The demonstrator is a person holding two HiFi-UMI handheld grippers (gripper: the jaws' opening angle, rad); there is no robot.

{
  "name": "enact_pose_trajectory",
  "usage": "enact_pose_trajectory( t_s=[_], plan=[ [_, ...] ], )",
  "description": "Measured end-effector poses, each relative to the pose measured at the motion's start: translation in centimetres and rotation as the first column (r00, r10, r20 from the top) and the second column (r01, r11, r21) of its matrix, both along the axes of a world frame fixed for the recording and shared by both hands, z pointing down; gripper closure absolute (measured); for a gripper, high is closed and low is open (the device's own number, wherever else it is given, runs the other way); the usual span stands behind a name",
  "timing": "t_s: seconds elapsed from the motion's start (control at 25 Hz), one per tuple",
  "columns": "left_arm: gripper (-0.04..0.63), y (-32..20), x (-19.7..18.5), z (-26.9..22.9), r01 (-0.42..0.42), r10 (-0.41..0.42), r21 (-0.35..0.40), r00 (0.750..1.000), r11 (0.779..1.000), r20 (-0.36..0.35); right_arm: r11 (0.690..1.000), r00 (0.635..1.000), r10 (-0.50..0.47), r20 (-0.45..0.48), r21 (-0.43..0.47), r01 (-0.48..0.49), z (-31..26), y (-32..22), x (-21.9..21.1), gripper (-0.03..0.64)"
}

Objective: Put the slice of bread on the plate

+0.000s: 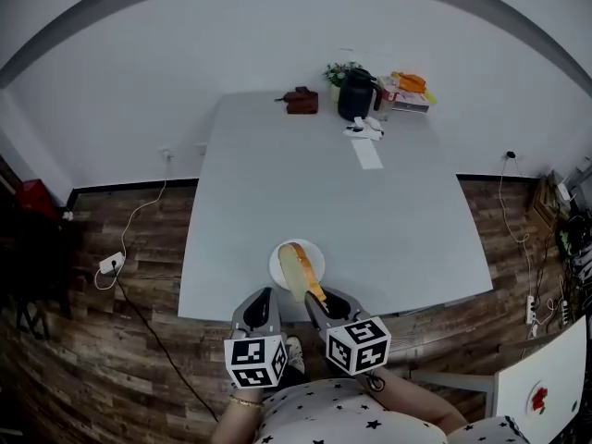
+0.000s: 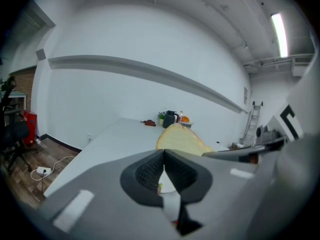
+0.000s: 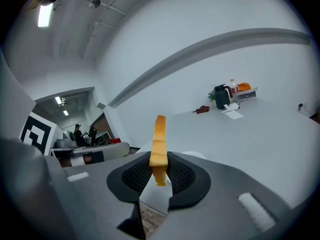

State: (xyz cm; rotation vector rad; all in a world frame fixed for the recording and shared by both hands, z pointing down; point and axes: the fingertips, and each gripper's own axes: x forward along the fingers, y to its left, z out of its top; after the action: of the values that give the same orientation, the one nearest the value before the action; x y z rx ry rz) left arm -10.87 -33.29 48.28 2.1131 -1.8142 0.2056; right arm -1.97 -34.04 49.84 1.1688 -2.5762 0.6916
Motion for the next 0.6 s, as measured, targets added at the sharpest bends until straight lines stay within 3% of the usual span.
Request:
enact_pose_trajectory(
  t_s=[0.6],
  plan=[
    [0.588, -7.7, -3.5, 2.0, -0.054, 0.053, -0.031, 0.998, 0.998, -0.032, 0.976, 0.996, 0.025, -0.083, -0.213, -0.042, 7.0, -6.5, -4.4, 0.531]
  ],
)
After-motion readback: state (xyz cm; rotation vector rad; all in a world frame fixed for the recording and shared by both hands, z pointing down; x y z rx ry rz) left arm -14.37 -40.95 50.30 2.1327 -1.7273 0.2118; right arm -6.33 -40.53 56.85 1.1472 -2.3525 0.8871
